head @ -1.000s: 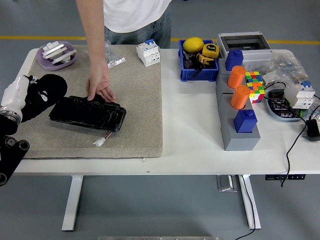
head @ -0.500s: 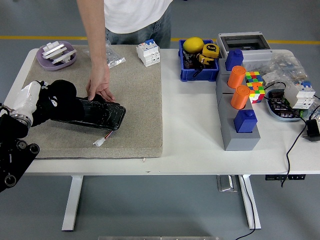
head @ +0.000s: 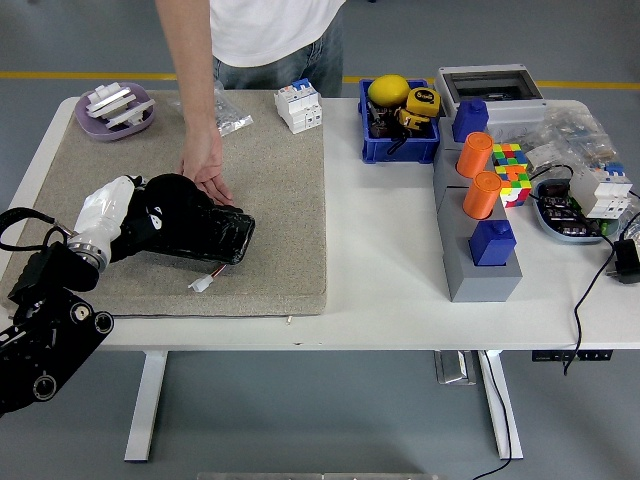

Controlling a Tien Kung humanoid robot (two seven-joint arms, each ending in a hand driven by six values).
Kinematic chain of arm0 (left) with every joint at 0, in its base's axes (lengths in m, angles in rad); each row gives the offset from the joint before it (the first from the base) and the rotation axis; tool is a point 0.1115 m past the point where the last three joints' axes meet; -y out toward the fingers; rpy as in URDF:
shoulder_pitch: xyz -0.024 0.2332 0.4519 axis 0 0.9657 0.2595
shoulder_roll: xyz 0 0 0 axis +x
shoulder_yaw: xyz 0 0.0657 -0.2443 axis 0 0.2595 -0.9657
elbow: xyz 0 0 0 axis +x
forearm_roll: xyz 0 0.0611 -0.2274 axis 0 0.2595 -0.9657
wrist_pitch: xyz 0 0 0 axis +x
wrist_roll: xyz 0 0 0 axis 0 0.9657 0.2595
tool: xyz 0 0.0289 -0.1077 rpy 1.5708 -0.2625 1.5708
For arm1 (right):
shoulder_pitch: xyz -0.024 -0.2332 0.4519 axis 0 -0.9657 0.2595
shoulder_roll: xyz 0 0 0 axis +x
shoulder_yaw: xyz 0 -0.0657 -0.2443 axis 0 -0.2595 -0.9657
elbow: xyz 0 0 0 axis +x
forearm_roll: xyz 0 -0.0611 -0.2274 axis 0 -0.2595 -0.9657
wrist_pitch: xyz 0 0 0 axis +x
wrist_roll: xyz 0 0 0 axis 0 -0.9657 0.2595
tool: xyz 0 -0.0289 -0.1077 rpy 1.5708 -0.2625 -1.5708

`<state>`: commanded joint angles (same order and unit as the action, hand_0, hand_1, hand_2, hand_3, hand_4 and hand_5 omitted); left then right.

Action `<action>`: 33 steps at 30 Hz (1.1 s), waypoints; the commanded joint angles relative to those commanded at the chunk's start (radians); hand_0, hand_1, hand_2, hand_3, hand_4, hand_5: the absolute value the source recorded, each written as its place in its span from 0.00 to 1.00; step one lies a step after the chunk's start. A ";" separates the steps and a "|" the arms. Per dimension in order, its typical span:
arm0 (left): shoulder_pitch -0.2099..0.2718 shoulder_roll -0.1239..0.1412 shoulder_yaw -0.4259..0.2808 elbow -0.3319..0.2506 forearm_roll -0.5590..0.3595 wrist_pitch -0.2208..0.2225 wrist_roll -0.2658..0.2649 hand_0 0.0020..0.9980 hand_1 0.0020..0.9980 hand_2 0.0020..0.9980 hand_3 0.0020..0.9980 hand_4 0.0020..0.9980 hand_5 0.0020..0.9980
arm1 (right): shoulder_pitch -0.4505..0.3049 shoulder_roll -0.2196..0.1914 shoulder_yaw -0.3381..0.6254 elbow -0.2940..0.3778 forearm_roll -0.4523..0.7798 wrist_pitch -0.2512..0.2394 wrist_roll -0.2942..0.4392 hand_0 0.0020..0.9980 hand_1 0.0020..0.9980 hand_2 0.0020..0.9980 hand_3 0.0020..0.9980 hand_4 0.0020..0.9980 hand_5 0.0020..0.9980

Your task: Pick the rag up,wipe the panel,place it on the desk

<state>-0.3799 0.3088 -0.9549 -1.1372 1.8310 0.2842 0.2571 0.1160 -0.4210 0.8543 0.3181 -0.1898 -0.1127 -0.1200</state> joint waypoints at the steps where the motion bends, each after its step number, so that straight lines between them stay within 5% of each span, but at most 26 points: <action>1: 0.000 -0.002 0.017 -0.014 -0.002 0.000 0.001 0.25 0.50 0.57 0.45 0.01 0.00 | 0.000 0.000 0.000 0.000 0.000 0.000 0.000 0.75 0.62 0.63 0.56 0.91 0.43; 16: -0.013 -0.022 0.190 -0.143 -0.013 0.001 0.027 0.25 0.50 0.57 0.46 0.00 0.00 | 0.001 -0.001 0.001 0.000 0.000 0.006 0.000 0.75 0.62 0.62 0.56 0.91 0.43; 33: 0.004 -0.023 0.154 -0.117 -0.012 0.028 0.045 0.25 0.49 0.56 0.46 0.00 0.00 | 0.001 0.000 0.005 0.002 -0.002 0.005 0.000 0.75 0.62 0.62 0.56 0.91 0.43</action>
<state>-0.3758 0.2856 -0.8008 -1.2545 1.8192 0.3122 0.3017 0.1173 -0.4214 0.8594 0.3199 -0.1921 -0.1076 -0.1198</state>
